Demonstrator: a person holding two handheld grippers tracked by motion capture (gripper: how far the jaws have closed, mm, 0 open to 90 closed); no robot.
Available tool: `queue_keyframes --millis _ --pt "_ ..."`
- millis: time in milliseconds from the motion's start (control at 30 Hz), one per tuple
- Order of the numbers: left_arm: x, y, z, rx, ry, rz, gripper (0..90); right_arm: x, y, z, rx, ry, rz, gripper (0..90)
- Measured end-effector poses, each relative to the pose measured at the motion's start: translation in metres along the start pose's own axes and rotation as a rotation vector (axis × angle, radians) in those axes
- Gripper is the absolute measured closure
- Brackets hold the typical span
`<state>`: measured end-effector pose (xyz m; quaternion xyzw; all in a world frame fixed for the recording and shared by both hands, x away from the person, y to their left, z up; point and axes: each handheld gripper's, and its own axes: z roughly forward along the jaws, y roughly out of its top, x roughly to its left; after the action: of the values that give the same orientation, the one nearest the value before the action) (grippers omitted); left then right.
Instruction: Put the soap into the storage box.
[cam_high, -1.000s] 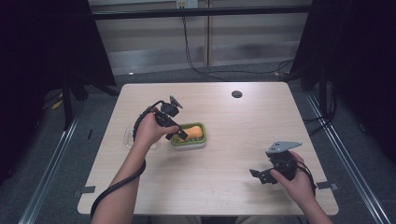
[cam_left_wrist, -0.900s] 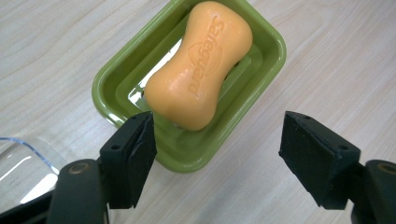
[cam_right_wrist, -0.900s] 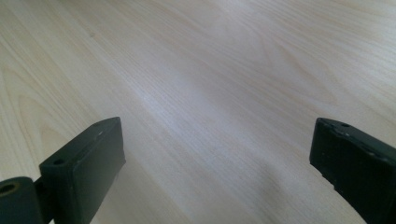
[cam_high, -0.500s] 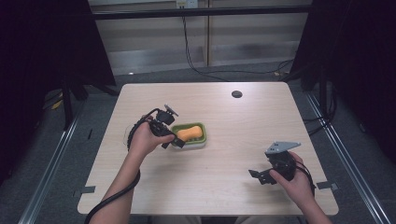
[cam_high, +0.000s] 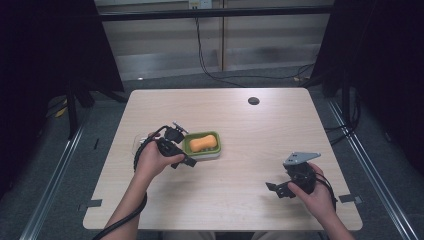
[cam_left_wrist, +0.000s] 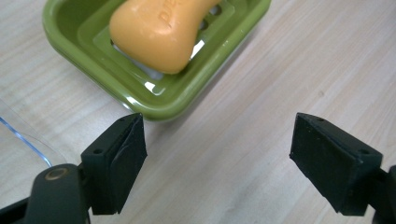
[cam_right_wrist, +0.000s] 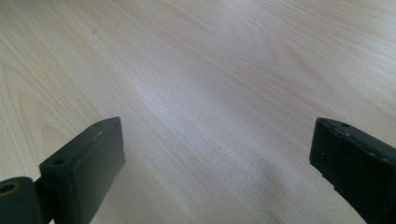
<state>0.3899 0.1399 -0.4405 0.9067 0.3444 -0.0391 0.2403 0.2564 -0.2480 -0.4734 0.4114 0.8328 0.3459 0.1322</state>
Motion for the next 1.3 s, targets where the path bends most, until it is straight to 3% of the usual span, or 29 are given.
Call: queue_keyframes --millis 133,267,333,367,533,733,833,1300 --pt "-0.004 -0.007 0.001 -0.023 0.005 -0.009 18.1 0.0 0.0 0.0 0.001 -0.004 0.002 2.8" --pt "-0.005 -0.013 0.001 -0.009 0.008 0.015 17.5 0.001 0.0 0.0 -0.001 -0.008 -0.004 2.8" --pt "-0.006 -0.017 0.003 -0.009 -0.001 -0.002 17.5 0.001 0.0 0.001 -0.002 -0.001 -0.004 2.7" --pt "-0.006 -0.019 0.003 -0.011 -0.007 0.01 17.4 0.001 0.0 0.001 -0.003 -0.002 -0.004 2.7" --pt "-0.006 -0.028 0.004 -0.014 0.002 0.0 15.8 0.001 -0.001 0.001 -0.003 -0.002 -0.007 2.7" --pt "-0.007 -0.036 0.006 -0.01 0.021 0.017 14.8 0.002 -0.001 0.001 0.0 -0.002 -0.008 2.7" --pt "-0.006 -0.04 0.005 -0.036 0.027 0.011 14.5 0.002 -0.001 0.001 0.002 -0.006 -0.014 2.7" --pt "-0.002 -0.045 0.0 -0.078 0.051 0.027 13.3 -0.001 -0.002 0.001 0.001 -0.005 -0.002 2.8"
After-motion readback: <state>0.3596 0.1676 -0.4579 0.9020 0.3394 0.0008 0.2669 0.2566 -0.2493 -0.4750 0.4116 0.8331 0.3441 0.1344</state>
